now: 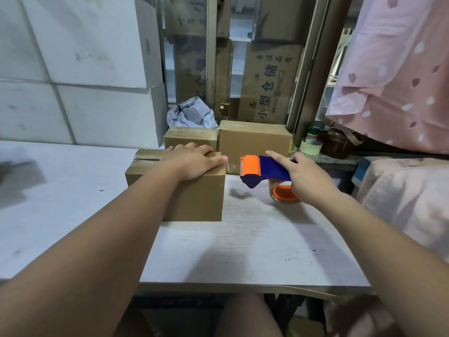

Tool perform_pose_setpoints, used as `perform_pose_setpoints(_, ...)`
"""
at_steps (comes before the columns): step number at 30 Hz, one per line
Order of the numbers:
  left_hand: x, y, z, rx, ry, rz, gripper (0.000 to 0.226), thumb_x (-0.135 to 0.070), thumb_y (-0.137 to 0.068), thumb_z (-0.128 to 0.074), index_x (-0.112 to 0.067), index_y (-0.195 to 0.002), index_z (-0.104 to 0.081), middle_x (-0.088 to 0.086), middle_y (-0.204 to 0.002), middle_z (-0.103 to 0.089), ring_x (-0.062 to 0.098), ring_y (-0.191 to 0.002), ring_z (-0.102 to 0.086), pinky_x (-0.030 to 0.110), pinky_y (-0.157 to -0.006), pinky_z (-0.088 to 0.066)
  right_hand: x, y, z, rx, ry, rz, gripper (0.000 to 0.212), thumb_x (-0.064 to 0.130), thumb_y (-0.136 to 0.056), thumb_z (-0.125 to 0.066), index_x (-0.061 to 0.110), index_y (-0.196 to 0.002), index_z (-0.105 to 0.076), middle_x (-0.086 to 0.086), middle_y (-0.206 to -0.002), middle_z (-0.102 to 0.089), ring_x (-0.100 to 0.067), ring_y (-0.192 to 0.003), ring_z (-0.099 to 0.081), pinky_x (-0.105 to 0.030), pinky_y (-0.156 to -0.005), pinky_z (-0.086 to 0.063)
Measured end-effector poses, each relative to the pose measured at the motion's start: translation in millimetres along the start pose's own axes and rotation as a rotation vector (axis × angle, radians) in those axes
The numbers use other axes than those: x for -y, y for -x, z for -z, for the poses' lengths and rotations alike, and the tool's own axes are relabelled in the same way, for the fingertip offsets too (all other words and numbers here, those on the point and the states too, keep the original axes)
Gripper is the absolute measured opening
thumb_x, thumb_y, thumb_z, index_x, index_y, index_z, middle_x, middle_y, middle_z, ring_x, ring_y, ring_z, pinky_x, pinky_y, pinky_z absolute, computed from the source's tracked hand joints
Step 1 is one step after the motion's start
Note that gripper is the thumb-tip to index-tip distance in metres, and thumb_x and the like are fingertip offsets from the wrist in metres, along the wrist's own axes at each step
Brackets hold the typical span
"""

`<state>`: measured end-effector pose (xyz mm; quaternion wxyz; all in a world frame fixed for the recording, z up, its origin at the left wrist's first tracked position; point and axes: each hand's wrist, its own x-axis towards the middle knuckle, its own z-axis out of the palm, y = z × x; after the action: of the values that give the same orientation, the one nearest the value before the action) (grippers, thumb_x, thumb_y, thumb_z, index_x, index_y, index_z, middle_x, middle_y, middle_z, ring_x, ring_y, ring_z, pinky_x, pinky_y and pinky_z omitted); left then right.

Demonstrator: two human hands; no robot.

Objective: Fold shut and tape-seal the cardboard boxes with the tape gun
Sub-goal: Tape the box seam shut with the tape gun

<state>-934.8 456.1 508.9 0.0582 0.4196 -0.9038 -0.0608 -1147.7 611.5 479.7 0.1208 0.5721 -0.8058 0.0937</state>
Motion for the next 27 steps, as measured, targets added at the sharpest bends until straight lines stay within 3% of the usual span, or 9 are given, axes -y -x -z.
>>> perform_pose_setpoints(4, 0, 1, -2, -0.067, -0.011, -0.091, 0.065, -0.076, -0.084, -0.021, -0.045, -0.14, -0.034, -0.005, -0.153, -0.026, 0.026, -0.141, -0.018, 0.053, -0.112, -0.018, 8, -9, 23, 0.062, 0.148, 0.061, 0.068, 0.015, -0.098, -0.034, 0.053, -0.145, -0.004, -0.006, -0.101, -0.038, -0.023, -0.089, -0.041, -0.032, -0.065, -0.033)
perform_pose_setpoints(8, -1, 7, -4, -0.204, -0.06, -0.295, 0.053, -0.066, -0.09, -0.025, -0.044, -0.135, -0.043, -0.01, -0.147, -0.035, 0.018, -0.137, -0.023, 0.042, -0.109, -0.026, 28, -19, 40, 0.112, 0.265, 0.118, 0.057, 0.024, -0.101, -0.03, 0.052, -0.145, -0.007, -0.008, -0.099, -0.035, -0.027, -0.092, -0.039, -0.035, -0.071, -0.033)
perform_pose_setpoints(11, -9, 10, -7, -0.239, -0.068, -0.391, 0.041, -0.045, -0.1, -0.029, -0.033, -0.131, -0.052, -0.008, -0.134, -0.049, 0.015, -0.124, -0.04, 0.034, -0.096, -0.04, 49, -28, 49, 0.133, 0.371, 0.116, 0.053, 0.028, -0.101, -0.032, 0.05, -0.145, -0.013, -0.014, -0.116, -0.041, -0.036, -0.113, -0.042, -0.039, -0.081, -0.035)
perform_pose_setpoints(13, -19, 12, -11, -0.266, -0.114, -0.383, 0.039, -0.039, -0.101, -0.027, -0.025, -0.123, -0.056, 0.0, -0.121, -0.058, 0.021, -0.109, -0.052, 0.036, -0.088, -0.044, 59, -34, 55, 0.138, 0.457, 0.106, 0.048, 0.028, -0.101, -0.032, 0.048, -0.143, -0.02, -0.017, -0.123, -0.041, -0.038, -0.119, -0.039, -0.042, -0.09, -0.036)
perform_pose_setpoints(16, -31, 17, -20, -0.282, -0.145, -0.326, 0.055, -0.062, -0.091, -0.033, -0.022, -0.123, -0.052, 0.002, -0.11, -0.059, 0.024, -0.099, -0.056, 0.036, -0.08, -0.045, 71, -39, 64, 0.155, 0.554, 0.108, 0.046, 0.03, -0.1, -0.037, 0.045, -0.142, -0.025, -0.016, -0.121, -0.041, -0.035, -0.116, -0.038, -0.041, -0.093, -0.037)
perform_pose_setpoints(18, -34, 21, -29, -0.321, -0.228, -0.302, 0.068, -0.07, -0.083, -0.044, -0.019, -0.129, -0.046, 0.001, -0.118, -0.056, 0.023, -0.108, -0.053, 0.036, -0.089, -0.041, 80, -39, 67, 0.166, 0.586, 0.103, 0.048, 0.029, -0.097, -0.043, 0.041, -0.14, -0.028, -0.015, -0.12, -0.041, -0.033, -0.115, -0.038, -0.038, -0.09, -0.034)
perform_pose_setpoints(21, -36, 25, -42, -0.463, -0.289, -0.261, 0.073, -0.06, -0.085, -0.052, -0.016, -0.14, -0.035, 0.0, -0.139, -0.046, 0.02, -0.133, -0.035, 0.034, -0.105, -0.029, 88, -39, 68, 0.163, 0.619, 0.117, 0.049, 0.032, -0.091, -0.052, 0.034, -0.137, -0.034, -0.015, -0.118, -0.042, -0.033, -0.113, -0.039, -0.037, -0.089, -0.034)
perform_pose_setpoints(25, -40, 31, -48, -0.528, -0.237, -0.218, 0.07, -0.056, -0.086, -0.054, -0.015, -0.14, -0.035, 0.002, -0.155, -0.021, 0.019, -0.132, -0.036, 0.031, -0.102, -0.031, 90, -40, 62, 0.133, 0.646, 0.133, 0.045, 0.03, -0.091, -0.054, 0.029, -0.132, -0.036, -0.016, -0.115, -0.044, -0.033, -0.11, -0.041, -0.038, -0.085, -0.035)
perform_pose_setpoints(27, -41, 32, -45, -0.523, -0.22, -0.215, 0.073, -0.057, -0.086, -0.054, -0.014, -0.141, -0.033, 0.0, -0.155, -0.019, 0.018, -0.129, -0.039, 0.03, -0.099, -0.035, 89, -42, 61, 0.114, 0.647, 0.145, 0.038, 0.025, -0.095, -0.048, 0.029, -0.132, -0.038, -0.016, -0.116, -0.045, -0.033, -0.11, -0.042, -0.038, -0.084, -0.034)
